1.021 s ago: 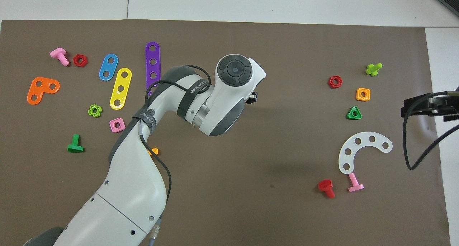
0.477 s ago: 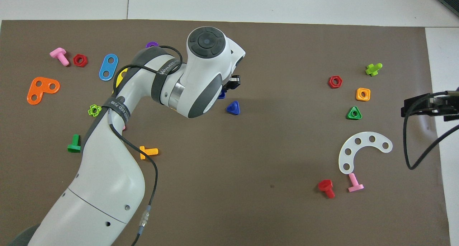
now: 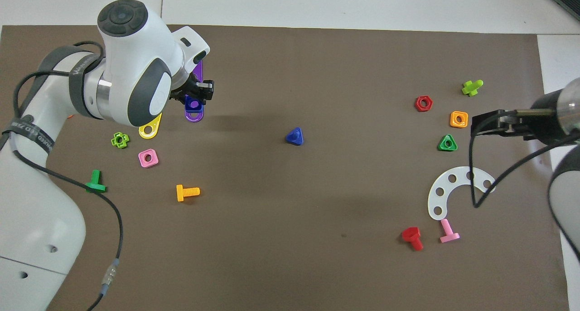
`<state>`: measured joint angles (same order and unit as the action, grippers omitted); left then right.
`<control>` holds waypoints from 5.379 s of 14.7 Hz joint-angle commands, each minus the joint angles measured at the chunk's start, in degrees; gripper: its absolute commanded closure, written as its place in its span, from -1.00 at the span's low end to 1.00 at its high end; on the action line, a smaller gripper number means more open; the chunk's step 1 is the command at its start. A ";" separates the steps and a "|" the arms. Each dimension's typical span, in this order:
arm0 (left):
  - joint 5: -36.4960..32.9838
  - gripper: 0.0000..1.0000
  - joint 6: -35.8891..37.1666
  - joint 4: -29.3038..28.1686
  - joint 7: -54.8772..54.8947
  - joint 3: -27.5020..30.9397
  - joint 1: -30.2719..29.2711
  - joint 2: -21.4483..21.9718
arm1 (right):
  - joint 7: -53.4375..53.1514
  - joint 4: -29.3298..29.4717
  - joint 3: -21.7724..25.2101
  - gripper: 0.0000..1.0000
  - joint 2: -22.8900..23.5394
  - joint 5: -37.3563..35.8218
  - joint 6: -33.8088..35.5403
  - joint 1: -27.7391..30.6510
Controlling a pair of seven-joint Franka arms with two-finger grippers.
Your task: Unscrew and place screws in storage area
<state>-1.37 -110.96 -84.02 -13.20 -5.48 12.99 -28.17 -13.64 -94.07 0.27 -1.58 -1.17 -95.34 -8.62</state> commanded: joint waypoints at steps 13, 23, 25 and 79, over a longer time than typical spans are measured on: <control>1.19 -1.00 -25.89 -32.96 7.67 0.03 -4.03 13.23 | -22.04 6.44 -0.27 -1.00 27.93 -0.41 -23.65 -19.84; 1.02 -0.99 -7.80 -16.45 8.63 0.12 -10.70 13.49 | -22.92 5.22 -0.27 -0.82 34.98 -1.46 -35.09 -22.58; 1.02 -0.99 -5.16 -15.91 11.26 0.12 -13.07 14.98 | -22.66 4.42 -0.27 -0.53 34.98 -1.46 -35.27 -22.67; 1.02 -1.00 15.68 -5.80 12.50 -0.06 -13.79 23.25 | 3.00 -6.41 1.57 -1.00 3.44 -0.50 -14.22 7.12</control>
<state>-0.81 -94.76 -87.41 -1.12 -5.95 -1.10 -7.03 -11.13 -104.15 2.27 3.25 -1.37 -116.01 -2.32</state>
